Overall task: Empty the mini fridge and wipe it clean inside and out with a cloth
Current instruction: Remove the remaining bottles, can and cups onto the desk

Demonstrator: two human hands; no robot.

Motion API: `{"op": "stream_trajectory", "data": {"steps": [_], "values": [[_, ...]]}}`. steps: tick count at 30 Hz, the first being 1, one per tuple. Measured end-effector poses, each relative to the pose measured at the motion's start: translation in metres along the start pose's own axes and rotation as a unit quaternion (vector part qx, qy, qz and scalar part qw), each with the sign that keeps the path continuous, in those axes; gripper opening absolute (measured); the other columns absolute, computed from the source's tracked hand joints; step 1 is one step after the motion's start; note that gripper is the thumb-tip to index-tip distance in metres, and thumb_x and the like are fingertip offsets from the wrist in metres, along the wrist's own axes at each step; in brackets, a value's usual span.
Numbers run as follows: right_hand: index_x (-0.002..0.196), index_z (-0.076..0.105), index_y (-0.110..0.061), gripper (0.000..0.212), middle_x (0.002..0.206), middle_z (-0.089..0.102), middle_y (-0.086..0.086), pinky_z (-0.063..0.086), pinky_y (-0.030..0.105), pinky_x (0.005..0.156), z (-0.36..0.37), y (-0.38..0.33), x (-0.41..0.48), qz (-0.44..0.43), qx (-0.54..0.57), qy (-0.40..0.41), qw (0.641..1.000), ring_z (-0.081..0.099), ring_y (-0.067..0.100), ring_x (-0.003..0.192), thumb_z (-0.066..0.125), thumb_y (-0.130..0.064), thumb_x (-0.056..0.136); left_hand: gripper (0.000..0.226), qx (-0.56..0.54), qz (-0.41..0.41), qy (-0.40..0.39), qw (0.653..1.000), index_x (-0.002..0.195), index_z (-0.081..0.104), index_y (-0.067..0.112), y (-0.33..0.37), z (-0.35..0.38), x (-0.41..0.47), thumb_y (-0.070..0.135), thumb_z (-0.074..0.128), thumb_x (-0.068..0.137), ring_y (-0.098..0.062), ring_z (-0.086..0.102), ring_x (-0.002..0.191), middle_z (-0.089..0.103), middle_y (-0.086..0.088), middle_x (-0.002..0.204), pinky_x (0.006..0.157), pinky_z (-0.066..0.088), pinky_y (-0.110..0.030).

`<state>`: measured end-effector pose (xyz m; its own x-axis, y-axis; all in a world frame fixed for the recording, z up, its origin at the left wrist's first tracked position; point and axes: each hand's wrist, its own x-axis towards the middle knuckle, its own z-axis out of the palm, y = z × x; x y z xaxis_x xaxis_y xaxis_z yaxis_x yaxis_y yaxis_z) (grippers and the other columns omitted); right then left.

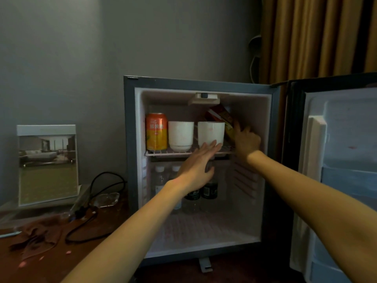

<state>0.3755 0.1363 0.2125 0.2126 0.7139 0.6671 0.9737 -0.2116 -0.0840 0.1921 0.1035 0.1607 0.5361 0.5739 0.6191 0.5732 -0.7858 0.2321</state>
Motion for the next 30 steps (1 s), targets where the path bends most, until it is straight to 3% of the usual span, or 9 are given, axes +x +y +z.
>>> {"op": "stream_trajectory", "data": {"steps": [8,15,18,21,23,26,30], "values": [[0.154,0.002,-0.025,0.085,0.137,0.038,0.026,0.044,0.049,0.094,-0.014,0.001,0.000,-0.001,0.032,-0.063,0.997,0.048,0.043,0.120,0.060,-0.026,0.092,0.071,0.010,-0.011,-0.020,1.000,0.153,0.015,0.030,0.000,-0.001,0.001,0.011,0.052,0.096,-0.014,-0.003,0.148,0.002,0.013,0.161,0.119,0.004,-0.034],[0.152,0.007,-0.010,0.078,0.138,0.043,0.025,0.044,0.043,0.095,-0.023,0.009,-0.013,0.040,0.079,-0.092,0.992,0.049,0.040,0.121,0.056,-0.029,0.095,0.073,0.035,-0.041,-0.029,0.998,0.154,0.014,0.031,0.009,0.008,0.003,0.016,0.054,0.095,-0.023,-0.004,0.149,-0.003,0.011,0.161,0.121,0.007,-0.050],[0.148,0.016,-0.004,0.077,0.141,0.036,0.028,0.045,0.044,0.093,-0.025,0.010,-0.023,0.044,0.121,-0.080,0.988,0.048,0.044,0.120,0.061,-0.032,0.092,0.076,0.012,-0.040,-0.023,0.999,0.154,0.013,0.030,0.012,0.008,0.003,0.014,0.056,0.094,-0.019,-0.004,0.149,-0.001,0.009,0.162,0.121,0.009,-0.044],[0.152,0.005,-0.005,0.087,0.151,0.017,0.030,0.041,0.046,0.099,-0.031,0.009,-0.039,0.045,0.144,-0.083,0.985,0.041,0.048,0.127,0.062,-0.029,0.092,0.079,-0.018,-0.029,-0.012,0.999,0.154,0.012,0.028,0.018,0.007,0.003,0.011,0.058,0.092,-0.014,-0.002,0.149,0.003,0.005,0.162,0.120,0.008,-0.032],[0.154,0.000,-0.008,0.089,0.150,0.018,0.030,0.042,0.045,0.099,-0.036,0.009,-0.050,0.039,0.164,-0.085,0.982,0.041,0.047,0.127,0.061,-0.030,0.092,0.082,-0.017,-0.020,-0.010,1.000,0.155,0.011,0.027,0.022,0.006,0.003,0.008,0.059,0.091,-0.013,-0.001,0.148,0.004,0.002,0.162,0.119,0.007,-0.028],[0.154,0.000,-0.012,0.090,0.147,0.026,0.026,0.044,0.043,0.097,-0.039,0.011,-0.071,0.045,0.197,-0.079,0.976,0.045,0.044,0.125,0.062,-0.033,0.092,0.087,-0.025,-0.015,-0.006,1.000,0.154,0.009,0.028,0.027,0.006,0.002,0.003,0.060,0.089,-0.013,-0.001,0.148,0.005,0.001,0.162,0.121,0.012,-0.033],[0.151,0.015,-0.014,0.083,0.142,0.032,0.020,0.048,0.040,0.091,-0.042,0.014,-0.100,0.042,0.245,-0.047,0.968,0.052,0.037,0.116,0.067,-0.029,0.088,0.092,-0.036,-0.003,0.009,0.999,0.154,0.008,0.033,0.035,0.008,-0.004,-0.004,0.058,0.086,-0.013,-0.001,0.148,0.006,0.003,0.162,0.117,0.015,-0.032]]}}
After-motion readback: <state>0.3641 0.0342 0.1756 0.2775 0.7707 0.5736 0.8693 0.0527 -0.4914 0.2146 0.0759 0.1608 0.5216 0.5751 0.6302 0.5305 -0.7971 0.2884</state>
